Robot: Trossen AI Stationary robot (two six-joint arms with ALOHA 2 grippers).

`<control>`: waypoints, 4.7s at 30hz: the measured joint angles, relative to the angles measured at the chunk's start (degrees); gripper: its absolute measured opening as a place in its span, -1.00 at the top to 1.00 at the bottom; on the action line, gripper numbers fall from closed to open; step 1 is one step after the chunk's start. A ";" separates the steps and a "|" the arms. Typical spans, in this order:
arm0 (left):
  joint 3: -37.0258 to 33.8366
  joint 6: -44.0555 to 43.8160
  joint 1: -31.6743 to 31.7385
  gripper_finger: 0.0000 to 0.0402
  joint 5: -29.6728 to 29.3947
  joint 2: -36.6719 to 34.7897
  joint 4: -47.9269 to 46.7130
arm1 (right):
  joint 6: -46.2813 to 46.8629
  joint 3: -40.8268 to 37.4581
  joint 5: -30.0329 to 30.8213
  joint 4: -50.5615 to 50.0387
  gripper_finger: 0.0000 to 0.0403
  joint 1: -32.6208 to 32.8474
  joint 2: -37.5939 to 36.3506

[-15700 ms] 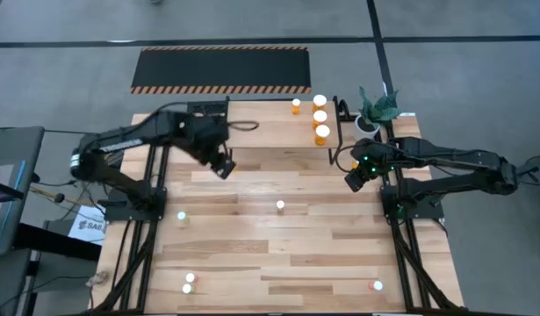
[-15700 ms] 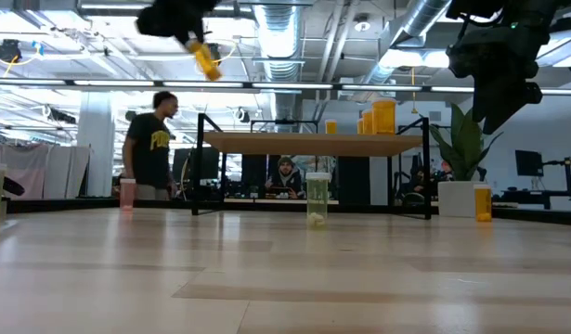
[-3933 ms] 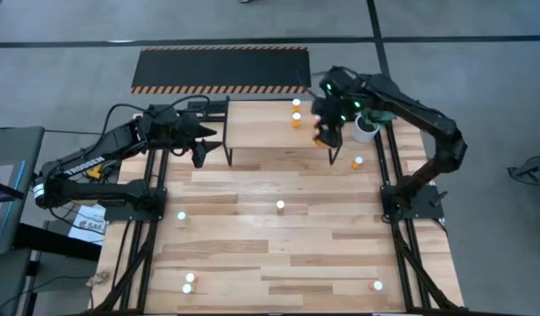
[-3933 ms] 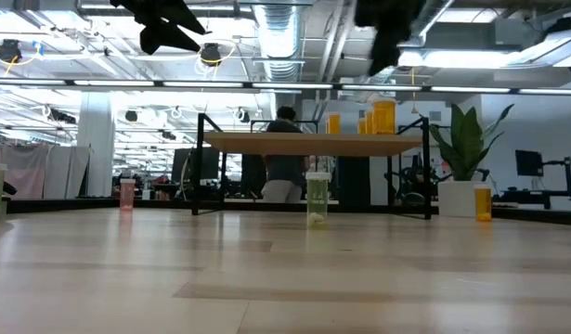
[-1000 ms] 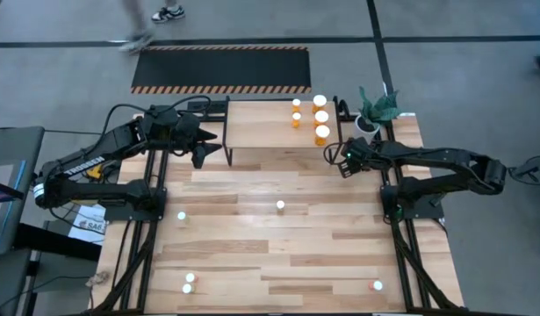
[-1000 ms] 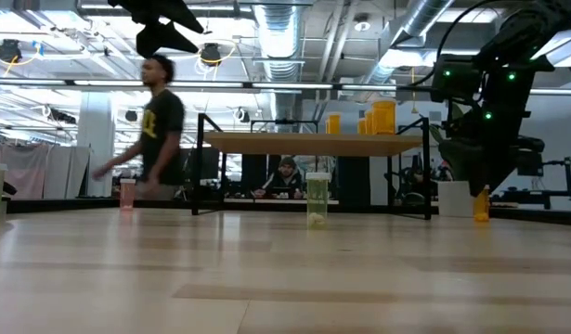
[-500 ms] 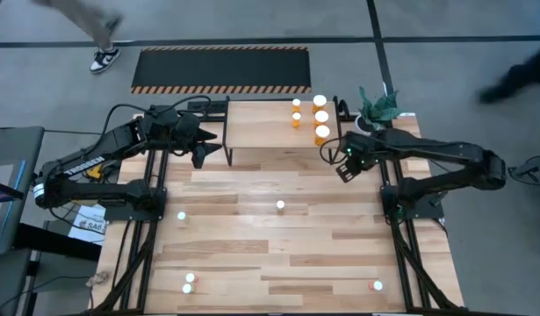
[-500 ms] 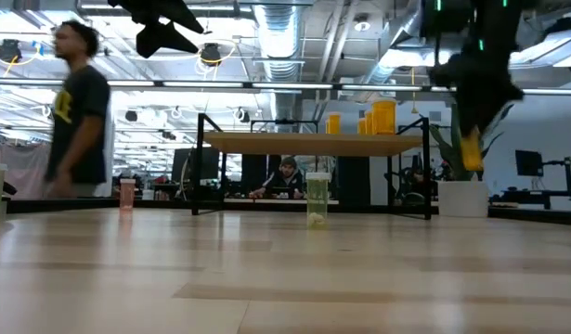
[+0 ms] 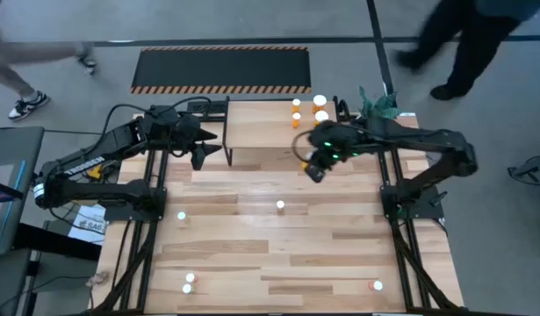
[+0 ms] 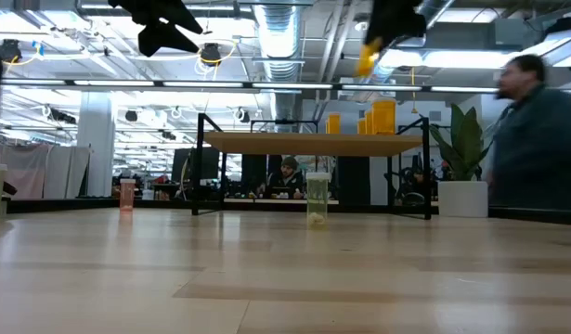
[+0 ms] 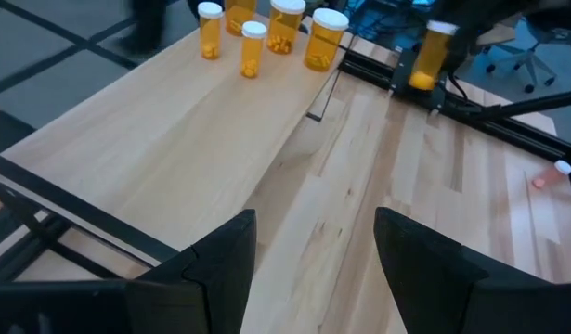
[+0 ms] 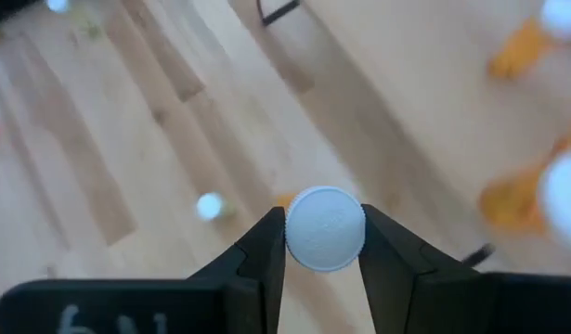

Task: Pick and place medicine bottles onto shelf by color
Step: Put the small orange pill bottle on the shelf aligned with the other small orange pill bottles, then put the top left yellow pill bottle to the top on the shelf

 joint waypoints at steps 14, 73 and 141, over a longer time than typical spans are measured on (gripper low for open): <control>-0.02 0.19 0.00 -0.02 0.38 0.00 -0.13 | -19.22 15.01 3.50 -5.54 0.36 -9.95 18.29; 0.00 -0.66 0.00 -0.02 0.36 -0.02 -0.45 | -20.47 13.05 5.99 -2.48 0.08 -12.69 21.54; -18.88 -25.24 -47.60 -0.03 -5.38 3.78 -29.32 | -10.35 -12.59 4.53 -1.82 -0.13 10.66 -31.91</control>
